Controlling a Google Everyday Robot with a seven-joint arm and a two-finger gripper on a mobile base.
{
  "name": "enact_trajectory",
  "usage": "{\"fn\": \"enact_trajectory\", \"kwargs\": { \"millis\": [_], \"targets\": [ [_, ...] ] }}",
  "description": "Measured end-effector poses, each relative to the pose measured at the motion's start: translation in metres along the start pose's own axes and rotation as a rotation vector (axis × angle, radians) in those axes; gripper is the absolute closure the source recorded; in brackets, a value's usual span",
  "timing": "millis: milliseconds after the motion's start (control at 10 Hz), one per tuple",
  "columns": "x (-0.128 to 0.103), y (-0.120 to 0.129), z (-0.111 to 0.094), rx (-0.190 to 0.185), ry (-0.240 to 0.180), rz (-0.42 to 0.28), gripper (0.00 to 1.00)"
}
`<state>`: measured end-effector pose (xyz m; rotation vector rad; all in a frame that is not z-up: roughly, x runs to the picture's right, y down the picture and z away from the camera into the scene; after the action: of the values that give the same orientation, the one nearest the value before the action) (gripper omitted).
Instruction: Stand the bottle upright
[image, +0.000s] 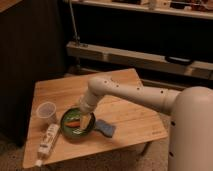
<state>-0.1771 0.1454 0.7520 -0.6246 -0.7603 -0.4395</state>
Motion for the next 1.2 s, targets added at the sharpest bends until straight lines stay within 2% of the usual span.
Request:
{"fn": "enact_trajectory", "kwargs": {
  "millis": [200,400,500,600,700,900,1000,1200],
  "targets": [
    [-0.049,-0.004,0.000,0.001,0.059,-0.260,0.22],
    [-0.110,0.008,-0.007,0.001,0.084,-0.488,0.22],
    [-0.136,0.014,-0.008,-0.011,0.090,-0.563,0.22],
    [-0.161,0.020,-0.005,-0.036,0.094,-0.628,0.22],
    [-0.189,0.026,0.005,-0.090,0.093,-0.703,0.22],
    [-0.214,0.031,0.022,-0.184,0.102,-0.778,0.22],
    [-0.218,0.032,0.035,-0.235,0.113,-0.791,0.22],
    [-0.212,0.035,0.055,-0.292,0.127,-0.784,0.22]
  ]
}}
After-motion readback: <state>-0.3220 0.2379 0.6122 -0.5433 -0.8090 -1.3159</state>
